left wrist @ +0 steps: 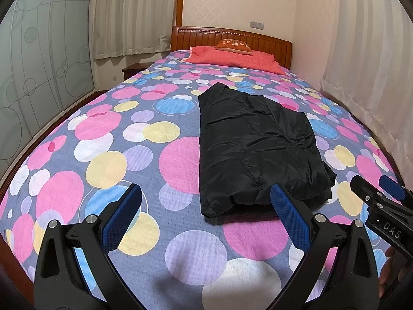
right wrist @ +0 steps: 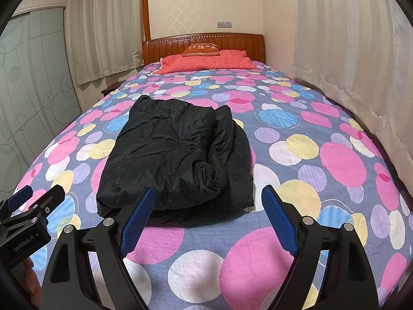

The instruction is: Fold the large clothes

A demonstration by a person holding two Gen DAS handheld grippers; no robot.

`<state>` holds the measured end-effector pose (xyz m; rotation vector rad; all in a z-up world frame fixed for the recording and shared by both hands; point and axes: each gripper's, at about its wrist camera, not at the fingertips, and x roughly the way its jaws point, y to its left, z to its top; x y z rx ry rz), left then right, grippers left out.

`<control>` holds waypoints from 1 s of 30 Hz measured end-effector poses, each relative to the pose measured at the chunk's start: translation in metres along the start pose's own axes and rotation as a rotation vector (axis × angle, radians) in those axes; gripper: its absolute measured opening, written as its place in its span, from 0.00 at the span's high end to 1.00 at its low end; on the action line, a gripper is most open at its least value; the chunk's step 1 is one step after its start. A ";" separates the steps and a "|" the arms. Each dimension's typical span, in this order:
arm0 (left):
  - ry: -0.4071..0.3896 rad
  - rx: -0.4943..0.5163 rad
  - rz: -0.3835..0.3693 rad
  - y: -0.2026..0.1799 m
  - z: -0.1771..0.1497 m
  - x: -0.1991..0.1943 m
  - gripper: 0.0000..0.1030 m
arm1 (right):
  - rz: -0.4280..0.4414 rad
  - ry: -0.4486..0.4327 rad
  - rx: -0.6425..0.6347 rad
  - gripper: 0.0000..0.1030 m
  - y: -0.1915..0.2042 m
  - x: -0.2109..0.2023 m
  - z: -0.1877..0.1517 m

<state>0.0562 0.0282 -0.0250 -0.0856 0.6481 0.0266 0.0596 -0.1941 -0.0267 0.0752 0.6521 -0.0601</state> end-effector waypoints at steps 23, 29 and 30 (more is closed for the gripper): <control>0.000 0.056 0.047 -0.007 -0.003 0.004 0.03 | 0.001 0.002 -0.001 0.19 0.001 0.001 -0.001; 0.018 0.051 0.017 -0.008 -0.004 0.010 0.03 | 0.006 0.015 0.003 0.19 0.004 0.005 -0.004; 0.020 0.050 0.011 -0.007 -0.005 0.011 0.03 | 0.007 0.017 0.003 0.19 0.004 0.006 -0.004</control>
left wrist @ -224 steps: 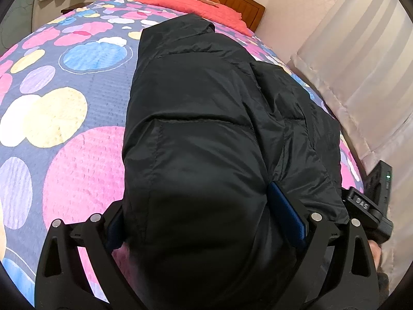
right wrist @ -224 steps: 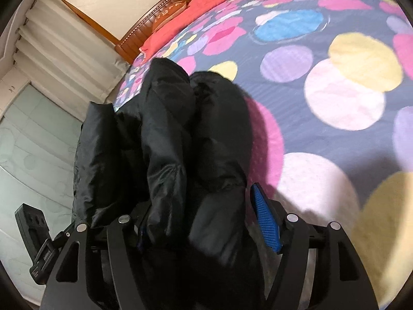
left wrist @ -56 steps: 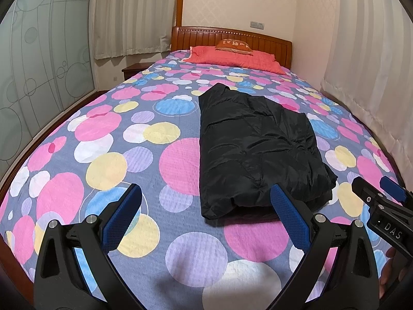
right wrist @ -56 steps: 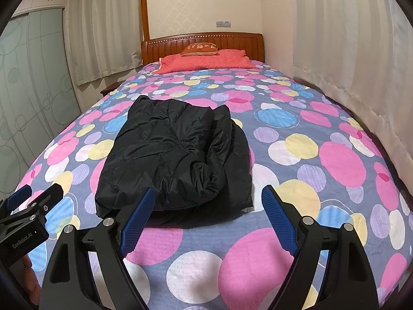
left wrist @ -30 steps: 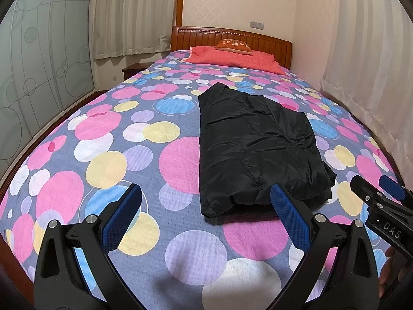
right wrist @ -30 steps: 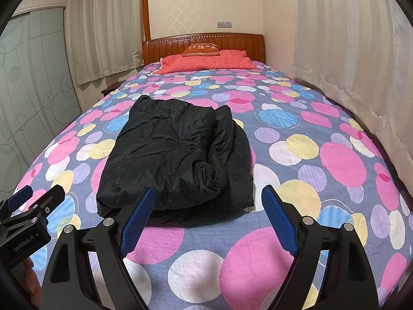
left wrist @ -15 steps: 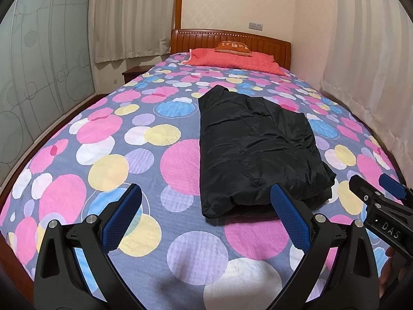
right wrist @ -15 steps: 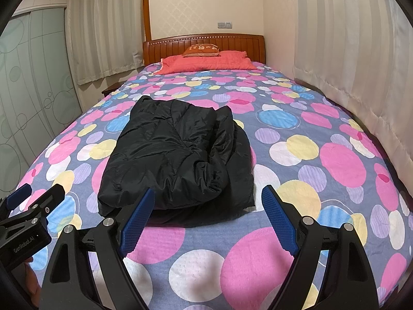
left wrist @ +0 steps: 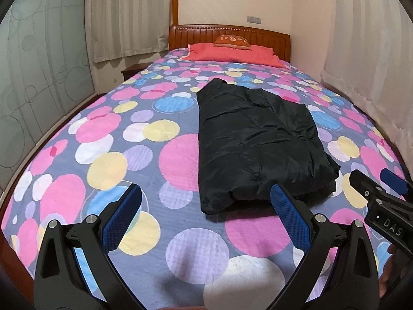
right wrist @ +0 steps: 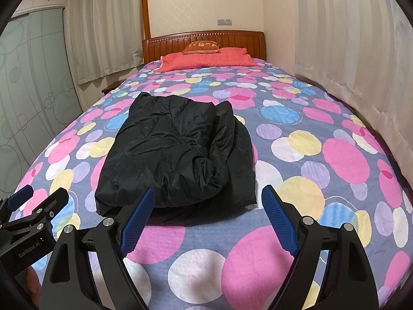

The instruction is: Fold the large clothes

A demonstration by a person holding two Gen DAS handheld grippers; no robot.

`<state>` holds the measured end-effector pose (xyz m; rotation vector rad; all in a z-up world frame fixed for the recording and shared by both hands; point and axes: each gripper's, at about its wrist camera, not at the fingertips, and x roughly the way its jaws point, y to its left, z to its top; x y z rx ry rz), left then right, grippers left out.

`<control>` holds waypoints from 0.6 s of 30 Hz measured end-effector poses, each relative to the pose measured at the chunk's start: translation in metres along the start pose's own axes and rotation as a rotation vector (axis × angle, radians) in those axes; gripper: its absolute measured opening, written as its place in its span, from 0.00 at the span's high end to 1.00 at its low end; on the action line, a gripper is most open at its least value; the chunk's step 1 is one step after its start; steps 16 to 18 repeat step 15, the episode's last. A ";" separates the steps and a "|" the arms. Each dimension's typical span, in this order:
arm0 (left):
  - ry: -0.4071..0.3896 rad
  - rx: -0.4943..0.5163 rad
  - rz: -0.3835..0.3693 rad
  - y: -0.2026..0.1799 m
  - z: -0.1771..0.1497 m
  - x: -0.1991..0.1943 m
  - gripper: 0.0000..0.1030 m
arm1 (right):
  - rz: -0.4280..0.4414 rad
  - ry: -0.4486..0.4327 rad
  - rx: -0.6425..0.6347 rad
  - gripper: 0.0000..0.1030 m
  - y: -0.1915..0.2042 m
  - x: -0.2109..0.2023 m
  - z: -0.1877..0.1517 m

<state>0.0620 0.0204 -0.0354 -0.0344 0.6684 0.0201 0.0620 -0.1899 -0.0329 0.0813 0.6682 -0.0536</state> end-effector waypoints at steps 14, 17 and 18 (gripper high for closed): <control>0.021 0.024 0.006 0.003 -0.002 0.022 0.03 | 0.006 0.017 0.023 0.19 -0.012 0.017 -0.003; 0.030 0.017 0.012 0.006 -0.003 0.025 0.03 | 0.006 0.021 0.030 0.19 -0.016 0.020 -0.003; 0.030 0.017 0.012 0.006 -0.003 0.025 0.03 | 0.006 0.021 0.030 0.19 -0.016 0.020 -0.003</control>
